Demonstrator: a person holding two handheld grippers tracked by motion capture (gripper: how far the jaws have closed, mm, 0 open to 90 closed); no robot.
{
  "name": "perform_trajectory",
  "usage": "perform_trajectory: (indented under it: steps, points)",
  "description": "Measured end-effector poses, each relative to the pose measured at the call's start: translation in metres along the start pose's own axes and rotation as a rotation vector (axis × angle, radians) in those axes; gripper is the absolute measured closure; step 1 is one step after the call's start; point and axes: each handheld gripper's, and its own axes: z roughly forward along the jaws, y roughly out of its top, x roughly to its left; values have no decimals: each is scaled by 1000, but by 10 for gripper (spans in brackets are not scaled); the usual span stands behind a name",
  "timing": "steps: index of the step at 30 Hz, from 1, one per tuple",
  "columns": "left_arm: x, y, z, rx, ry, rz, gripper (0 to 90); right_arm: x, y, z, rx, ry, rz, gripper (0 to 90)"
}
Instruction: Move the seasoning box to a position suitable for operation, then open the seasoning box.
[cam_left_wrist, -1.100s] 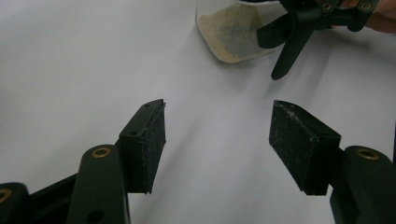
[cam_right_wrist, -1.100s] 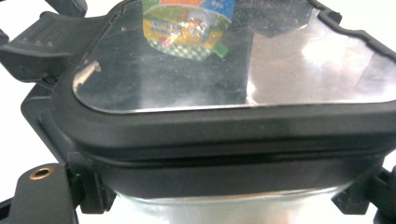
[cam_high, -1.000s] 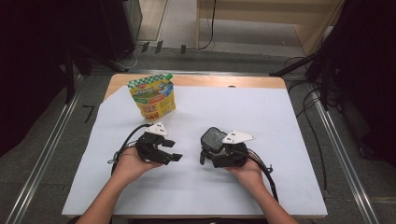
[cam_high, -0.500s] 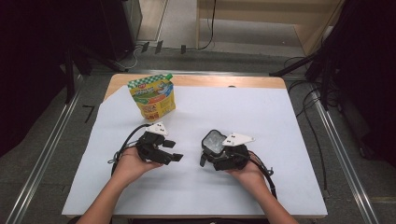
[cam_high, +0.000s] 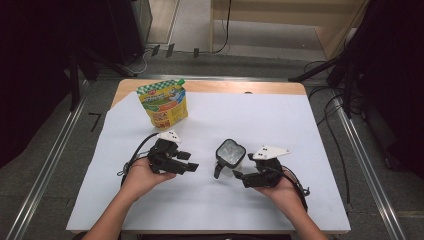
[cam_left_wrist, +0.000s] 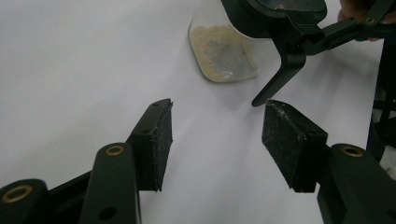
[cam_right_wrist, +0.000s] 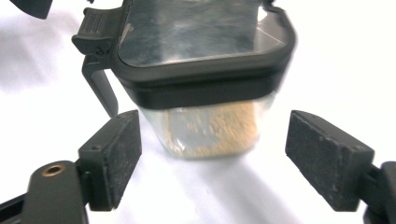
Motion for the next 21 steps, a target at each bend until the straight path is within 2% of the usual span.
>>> perform_trajectory:
  steps: [4,6,8,12,14,16,18,21]
  points:
    - [-2,0,2,13,-16,-7,486,-1,0,-12,9,21,21,267]
    - [-3,1,3,19,-23,-4,522,-1,-1,-16,7,-9,11,307]
    - [-4,2,3,12,-22,-1,563,0,0,-19,-5,5,22,343]
    - [-8,5,3,2,-35,14,716,3,3,-20,3,10,11,446]
    - [-10,6,4,3,-35,20,765,3,4,-19,10,2,5,453]
    - [-10,7,6,12,-40,29,799,1,4,-17,17,-3,22,462]
    - [-11,8,7,14,-42,34,851,1,4,-17,22,3,26,510]
    - [-11,12,8,22,-52,41,878,1,5,-18,23,17,24,582]
